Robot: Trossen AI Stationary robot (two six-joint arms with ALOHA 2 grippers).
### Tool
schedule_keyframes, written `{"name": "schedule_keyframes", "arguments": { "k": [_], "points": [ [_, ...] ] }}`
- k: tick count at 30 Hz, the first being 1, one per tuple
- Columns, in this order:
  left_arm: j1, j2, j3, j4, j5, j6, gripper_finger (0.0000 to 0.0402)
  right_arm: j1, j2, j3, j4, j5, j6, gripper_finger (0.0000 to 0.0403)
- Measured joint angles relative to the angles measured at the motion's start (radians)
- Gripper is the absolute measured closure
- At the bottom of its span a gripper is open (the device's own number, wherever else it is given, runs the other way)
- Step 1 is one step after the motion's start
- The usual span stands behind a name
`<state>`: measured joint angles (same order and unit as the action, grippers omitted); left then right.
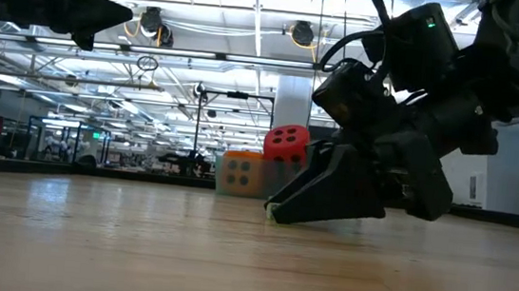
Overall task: Pick & Place Dice
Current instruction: Put the small light green dice into the blue transparent bin
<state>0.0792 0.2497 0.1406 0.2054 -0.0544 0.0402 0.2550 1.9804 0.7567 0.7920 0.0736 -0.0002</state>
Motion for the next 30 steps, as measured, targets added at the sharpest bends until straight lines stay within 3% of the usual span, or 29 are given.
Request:
{"name": "schedule_keyframes", "arguments": {
  "k": [13,20,24,30],
  "points": [
    [0.0,0.0,0.0,0.0,0.0,0.0,0.0371,-0.006,0.001,-0.002,-0.001,-0.051,0.026,0.0355],
    [0.0,0.0,0.0,0.0,0.0,0.0,0.0371,-0.007,-0.01,-0.004,0.123,-0.05,0.008,0.0343],
    [0.0,0.0,0.0,-0.001,0.0,0.0,0.0371,-0.014,-0.124,-0.004,0.112,-0.053,-0.036,0.0336],
    [0.0,0.0,0.0,-0.001,0.0,0.0,0.0371,-0.052,-0.414,-0.036,-0.01,-0.079,-0.091,0.0361]
  ]
}}
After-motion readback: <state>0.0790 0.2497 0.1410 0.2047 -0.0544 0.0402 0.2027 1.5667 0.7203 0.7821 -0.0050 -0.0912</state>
